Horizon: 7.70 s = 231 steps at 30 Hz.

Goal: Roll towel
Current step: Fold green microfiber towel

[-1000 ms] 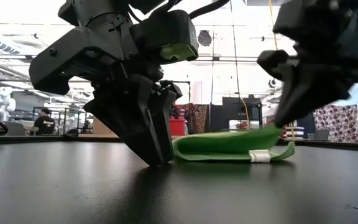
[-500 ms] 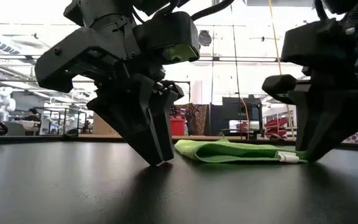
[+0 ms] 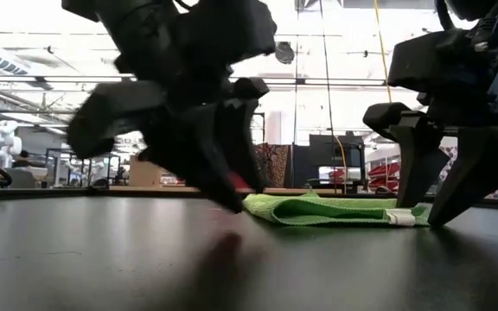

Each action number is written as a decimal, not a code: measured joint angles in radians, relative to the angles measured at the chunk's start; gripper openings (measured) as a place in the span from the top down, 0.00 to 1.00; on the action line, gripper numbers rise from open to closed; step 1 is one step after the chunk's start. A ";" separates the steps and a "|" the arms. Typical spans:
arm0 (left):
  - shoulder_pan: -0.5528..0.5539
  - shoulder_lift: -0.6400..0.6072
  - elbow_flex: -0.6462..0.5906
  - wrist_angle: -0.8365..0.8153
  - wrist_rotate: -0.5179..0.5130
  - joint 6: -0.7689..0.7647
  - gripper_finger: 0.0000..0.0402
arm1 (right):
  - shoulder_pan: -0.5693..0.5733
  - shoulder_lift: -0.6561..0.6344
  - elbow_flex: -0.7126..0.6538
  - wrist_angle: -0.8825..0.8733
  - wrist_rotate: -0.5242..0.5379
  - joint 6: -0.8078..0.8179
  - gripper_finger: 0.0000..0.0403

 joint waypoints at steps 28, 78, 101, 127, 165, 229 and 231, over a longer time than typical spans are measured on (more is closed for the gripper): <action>0.052 0.091 -0.012 0.201 0.037 0.059 0.82 | -0.001 0.000 0.000 -0.007 -0.003 0.011 0.66; 0.023 0.032 -0.014 -0.071 0.143 0.120 1.00 | -0.291 0.046 0.012 0.012 0.172 -0.417 0.82; 0.032 0.032 -0.013 -0.090 0.163 0.153 1.00 | -0.208 0.036 0.011 0.011 0.212 -0.457 0.71; 0.033 0.032 -0.014 -0.092 0.168 0.150 0.99 | -0.208 0.034 0.047 -0.059 0.174 -0.469 0.75; 0.033 0.032 -0.014 -0.092 0.168 0.146 0.99 | -0.224 0.065 0.072 -0.106 0.190 -0.479 1.00; 0.033 0.034 0.011 -0.109 0.167 0.145 0.99 | -0.282 0.039 0.072 -0.044 0.016 -0.404 0.88; 0.033 0.034 0.011 -0.109 0.167 0.145 0.99 | -0.286 0.039 0.072 -0.042 0.000 -0.386 0.83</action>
